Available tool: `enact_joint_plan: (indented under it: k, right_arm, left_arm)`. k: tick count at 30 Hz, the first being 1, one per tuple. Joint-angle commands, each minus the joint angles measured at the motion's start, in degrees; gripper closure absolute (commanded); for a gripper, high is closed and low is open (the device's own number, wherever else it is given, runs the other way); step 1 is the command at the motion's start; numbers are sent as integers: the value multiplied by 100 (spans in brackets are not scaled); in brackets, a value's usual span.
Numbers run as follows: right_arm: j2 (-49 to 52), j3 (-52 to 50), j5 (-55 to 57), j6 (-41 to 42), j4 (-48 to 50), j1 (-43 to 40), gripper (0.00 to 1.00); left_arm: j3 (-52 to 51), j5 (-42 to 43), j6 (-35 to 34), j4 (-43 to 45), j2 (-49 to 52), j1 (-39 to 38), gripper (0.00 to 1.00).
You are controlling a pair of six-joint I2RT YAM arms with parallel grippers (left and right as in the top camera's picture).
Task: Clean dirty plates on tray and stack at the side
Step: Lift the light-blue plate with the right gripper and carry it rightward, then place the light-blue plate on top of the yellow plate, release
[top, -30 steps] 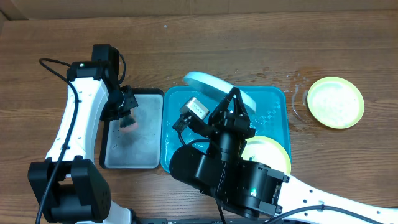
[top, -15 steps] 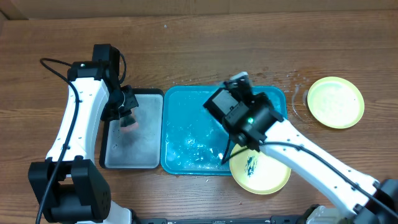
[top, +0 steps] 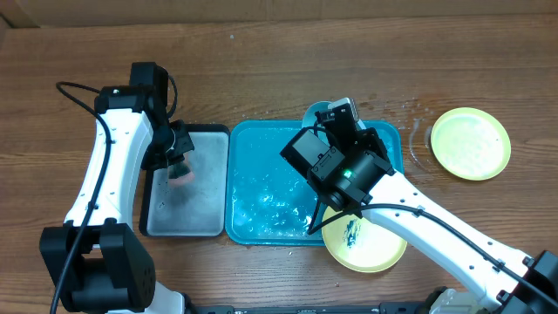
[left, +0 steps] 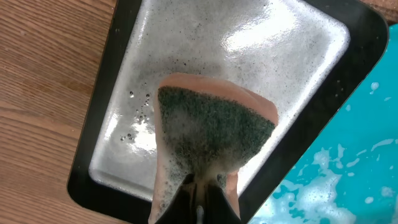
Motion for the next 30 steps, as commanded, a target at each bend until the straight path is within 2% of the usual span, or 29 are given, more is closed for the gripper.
enact_joint_plan:
  k: [1, 4, 6, 7, 12, 16, 22, 30]
  right_arm:
    - [-256, 127, -85, 81, 289, 160, 96]
    - [-256, 122, -321, -109, 560, 127, 96]
    - [-184, 118, -15, 293, 396, -7, 96]
    - [-138, 116, -214, 468, 321, -98, 96]
    - [63, 109, -2968, 1187, 396, -787, 96]
    - [81, 109, -3939, 1794, 597, -1493, 96]
    - [83, 109, -4616, 2332, 627, -3169, 96]
    - [94, 96, -4800, 2232, 365, -5455, 96]
  left_arm:
    - [-31, 24, 116, 2, -22, -39, 96]
    - [-31, 24, 116, 4, -22, -39, 96]
    - [-31, 22, 116, -2, -22, -39, 96]
    - [-31, 22, 127, -4, -22, -39, 96]
    - [-31, 22, 157, 0, -22, -39, 96]
    - [-31, 24, 157, 4, -22, -39, 96]
    - [-31, 24, 157, 4, -22, -42, 96]
    - [-31, 24, 160, 4, -22, -42, 96]
